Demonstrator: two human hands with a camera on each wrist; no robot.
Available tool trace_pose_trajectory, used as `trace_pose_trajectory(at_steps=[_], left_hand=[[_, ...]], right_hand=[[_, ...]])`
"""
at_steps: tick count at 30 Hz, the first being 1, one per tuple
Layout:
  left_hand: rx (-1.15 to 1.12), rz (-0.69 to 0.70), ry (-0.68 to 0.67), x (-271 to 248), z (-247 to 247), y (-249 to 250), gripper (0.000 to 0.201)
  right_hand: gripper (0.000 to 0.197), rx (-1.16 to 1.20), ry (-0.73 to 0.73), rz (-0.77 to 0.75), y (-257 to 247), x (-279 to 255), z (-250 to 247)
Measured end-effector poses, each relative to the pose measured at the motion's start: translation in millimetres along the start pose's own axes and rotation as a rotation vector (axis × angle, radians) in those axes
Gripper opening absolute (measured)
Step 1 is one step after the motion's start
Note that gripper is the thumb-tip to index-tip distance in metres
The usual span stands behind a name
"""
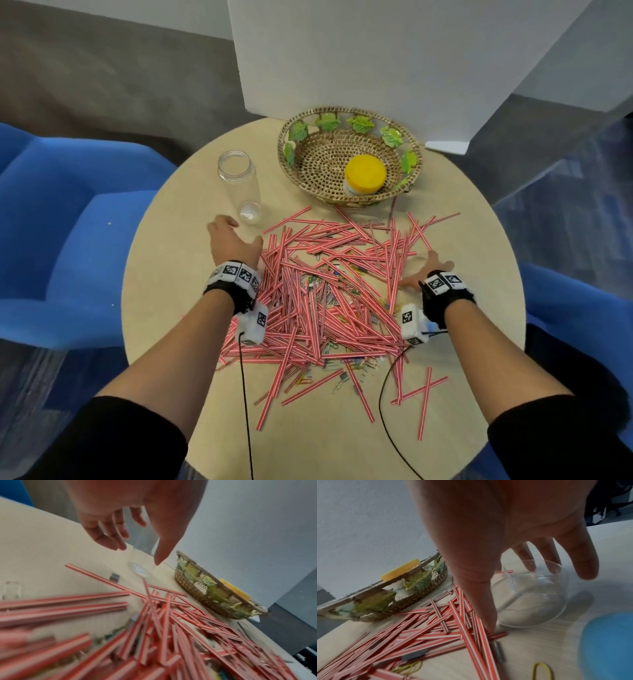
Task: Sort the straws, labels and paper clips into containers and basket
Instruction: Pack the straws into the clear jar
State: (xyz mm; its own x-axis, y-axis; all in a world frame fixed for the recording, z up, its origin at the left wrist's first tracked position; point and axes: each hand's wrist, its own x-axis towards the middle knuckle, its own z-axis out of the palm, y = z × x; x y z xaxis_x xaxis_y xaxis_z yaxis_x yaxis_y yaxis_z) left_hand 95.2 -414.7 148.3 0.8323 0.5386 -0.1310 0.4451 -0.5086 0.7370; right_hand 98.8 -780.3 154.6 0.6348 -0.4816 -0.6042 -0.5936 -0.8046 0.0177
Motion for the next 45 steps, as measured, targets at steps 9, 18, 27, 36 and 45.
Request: trace_pose_trajectory(at_steps=[9, 18, 27, 36, 45], left_hand=[[-0.297, 0.127, -0.141, 27.1, 18.8, -34.0, 0.113], [-0.211, 0.233, -0.140, 85.7, 3.5, 27.5, 0.076], [-0.359, 0.290, -0.477, 31.0, -38.0, 23.8, 0.066], [-0.296, 0.111, -0.799, -56.2, -105.5, 12.2, 0.071], [-0.154, 0.335, -0.356, -102.6, -111.7, 10.6, 0.059]], right_hand=[[0.078, 0.132, 0.362, -0.811, -95.8, -77.0, -14.5], [0.082, 0.067, 0.236, -1.173, -237.0, -142.5, -23.9], [0.018, 0.419, 0.247, -1.256, -210.4, -149.5, -47.6], [0.011, 0.683, 0.141, -1.269, -116.4, -198.2, -28.6], [0.038, 1.055, -0.309, -0.798, -103.4, -205.1, 6.5]])
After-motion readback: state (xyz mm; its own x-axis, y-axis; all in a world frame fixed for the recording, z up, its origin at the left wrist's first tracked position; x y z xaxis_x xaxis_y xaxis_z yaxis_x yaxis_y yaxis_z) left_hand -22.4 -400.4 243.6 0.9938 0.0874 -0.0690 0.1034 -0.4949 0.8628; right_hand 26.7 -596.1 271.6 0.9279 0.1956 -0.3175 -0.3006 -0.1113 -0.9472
